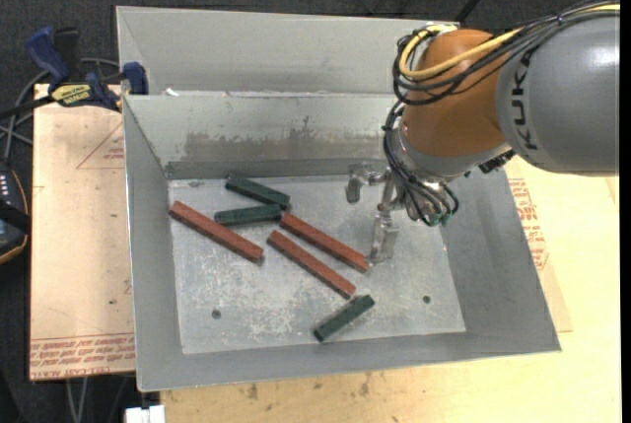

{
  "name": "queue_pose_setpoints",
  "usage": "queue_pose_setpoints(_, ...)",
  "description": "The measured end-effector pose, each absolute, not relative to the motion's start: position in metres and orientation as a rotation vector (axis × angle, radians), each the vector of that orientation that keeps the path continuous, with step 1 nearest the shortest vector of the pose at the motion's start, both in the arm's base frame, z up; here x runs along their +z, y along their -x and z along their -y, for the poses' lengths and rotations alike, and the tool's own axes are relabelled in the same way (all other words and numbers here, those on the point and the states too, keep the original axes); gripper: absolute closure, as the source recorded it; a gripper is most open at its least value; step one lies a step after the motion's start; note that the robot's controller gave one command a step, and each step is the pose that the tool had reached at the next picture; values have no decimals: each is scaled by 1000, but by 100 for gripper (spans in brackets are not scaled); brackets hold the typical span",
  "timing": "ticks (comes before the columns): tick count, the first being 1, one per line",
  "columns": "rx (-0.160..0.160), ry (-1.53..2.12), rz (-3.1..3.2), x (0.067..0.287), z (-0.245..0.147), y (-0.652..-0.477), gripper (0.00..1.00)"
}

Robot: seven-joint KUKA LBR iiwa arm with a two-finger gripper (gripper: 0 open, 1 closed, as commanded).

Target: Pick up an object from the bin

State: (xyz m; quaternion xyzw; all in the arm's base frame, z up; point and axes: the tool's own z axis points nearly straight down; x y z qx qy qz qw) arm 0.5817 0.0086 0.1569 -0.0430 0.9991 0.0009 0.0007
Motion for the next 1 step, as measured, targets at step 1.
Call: queue_pose_setpoints(1,2,54,-3137,149,-9,-601,0)
